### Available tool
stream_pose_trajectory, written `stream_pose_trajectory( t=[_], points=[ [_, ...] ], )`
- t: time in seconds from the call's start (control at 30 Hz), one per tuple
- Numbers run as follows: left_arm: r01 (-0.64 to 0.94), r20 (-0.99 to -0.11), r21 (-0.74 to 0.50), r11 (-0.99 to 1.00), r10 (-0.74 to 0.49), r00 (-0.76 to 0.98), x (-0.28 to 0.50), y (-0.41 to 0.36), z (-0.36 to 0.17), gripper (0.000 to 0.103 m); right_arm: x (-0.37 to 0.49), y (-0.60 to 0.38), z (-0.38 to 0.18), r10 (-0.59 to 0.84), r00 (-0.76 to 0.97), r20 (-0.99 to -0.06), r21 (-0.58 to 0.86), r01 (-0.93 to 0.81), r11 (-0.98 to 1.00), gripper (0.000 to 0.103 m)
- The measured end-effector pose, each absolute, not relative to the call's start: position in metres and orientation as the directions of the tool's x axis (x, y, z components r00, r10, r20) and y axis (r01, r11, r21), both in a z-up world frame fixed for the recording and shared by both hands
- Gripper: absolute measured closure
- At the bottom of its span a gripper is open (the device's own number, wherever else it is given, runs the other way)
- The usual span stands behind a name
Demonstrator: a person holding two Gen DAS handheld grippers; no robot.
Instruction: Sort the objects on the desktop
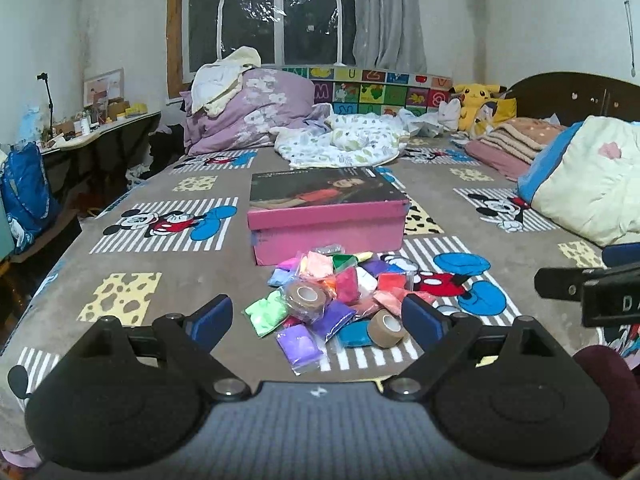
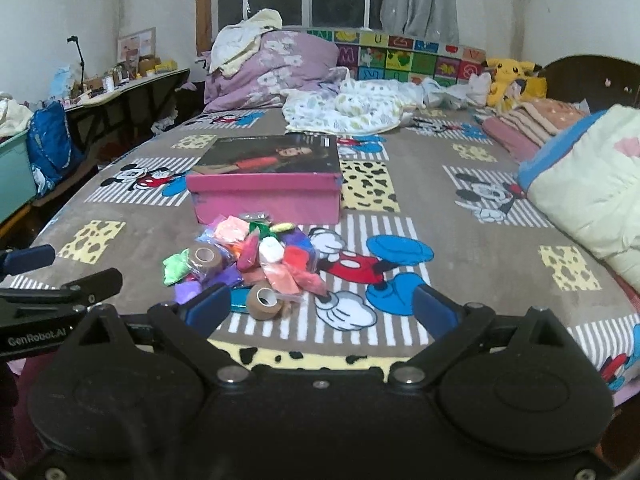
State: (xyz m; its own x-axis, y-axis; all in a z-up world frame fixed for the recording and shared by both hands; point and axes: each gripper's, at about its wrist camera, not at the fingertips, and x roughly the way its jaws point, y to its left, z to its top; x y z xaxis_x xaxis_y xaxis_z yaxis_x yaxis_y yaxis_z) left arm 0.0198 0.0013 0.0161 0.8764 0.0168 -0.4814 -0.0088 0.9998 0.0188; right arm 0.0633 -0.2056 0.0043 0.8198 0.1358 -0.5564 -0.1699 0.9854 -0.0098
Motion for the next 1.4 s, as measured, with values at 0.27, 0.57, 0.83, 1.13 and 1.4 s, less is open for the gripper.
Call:
stream_pose_trajectory(
  t=[0.27,0.57,0.83,1.13,1.4],
  points=[
    [-0.015,-0.460,-0.001,1.000,0.012,0.888,0.018,0.004,0.023,0.011,0.062,-0.200,0.005,0.141,0.818,-0.557,-0.005,-0.174,0.985,0.005],
    [-0.001,-0.462,-0.010,1.000,-0.004,0.887,0.018,0.003,0.022,0.011,0.061,-0.197,0.005,0.147,0.818,-0.557,-0.001,-0.178,0.984,0.005],
    [0.000,-0.461,-0.015,1.000,-0.007,0.887,0.018,0.004,0.022,0.011,0.060,-0.195,0.008,0.155,0.821,-0.550,0.002,-0.184,0.983,0.005],
    [-0.001,-0.443,-0.018,1.000,-0.007,0.897,0.015,0.005,0.027,0.011,0.062,-0.193,0.008,0.159,0.817,-0.555,0.003,-0.189,0.982,0.005],
    [-0.010,-0.431,-0.015,1.000,0.002,0.902,0.013,0.006,0.030,0.011,0.064,-0.191,0.009,0.168,0.816,-0.553,0.004,-0.199,0.980,0.005]
  ],
)
